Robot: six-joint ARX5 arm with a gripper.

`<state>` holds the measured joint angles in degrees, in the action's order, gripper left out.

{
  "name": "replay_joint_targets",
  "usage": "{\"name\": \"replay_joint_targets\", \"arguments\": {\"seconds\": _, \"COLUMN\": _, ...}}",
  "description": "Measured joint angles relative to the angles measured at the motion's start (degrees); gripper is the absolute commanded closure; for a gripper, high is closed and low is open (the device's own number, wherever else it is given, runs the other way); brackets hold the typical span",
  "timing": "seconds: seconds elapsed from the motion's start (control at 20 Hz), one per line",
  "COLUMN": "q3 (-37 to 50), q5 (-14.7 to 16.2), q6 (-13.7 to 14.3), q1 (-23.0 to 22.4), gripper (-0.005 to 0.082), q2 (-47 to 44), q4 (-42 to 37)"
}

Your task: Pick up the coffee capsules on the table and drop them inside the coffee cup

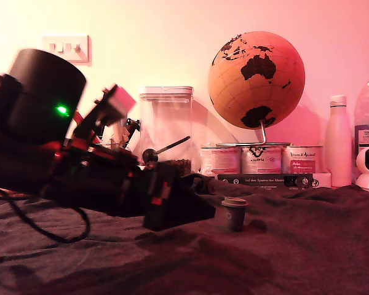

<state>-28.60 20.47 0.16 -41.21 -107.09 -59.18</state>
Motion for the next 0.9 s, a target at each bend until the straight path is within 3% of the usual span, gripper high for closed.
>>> {"name": "replay_joint_targets", "arguments": {"seconds": 0.9, "q3": -13.4, "q5": 0.0, "q6": 0.0, "q1": -0.4, "gripper": 0.0161, "q2": -4.1, "q4": 11.5}}
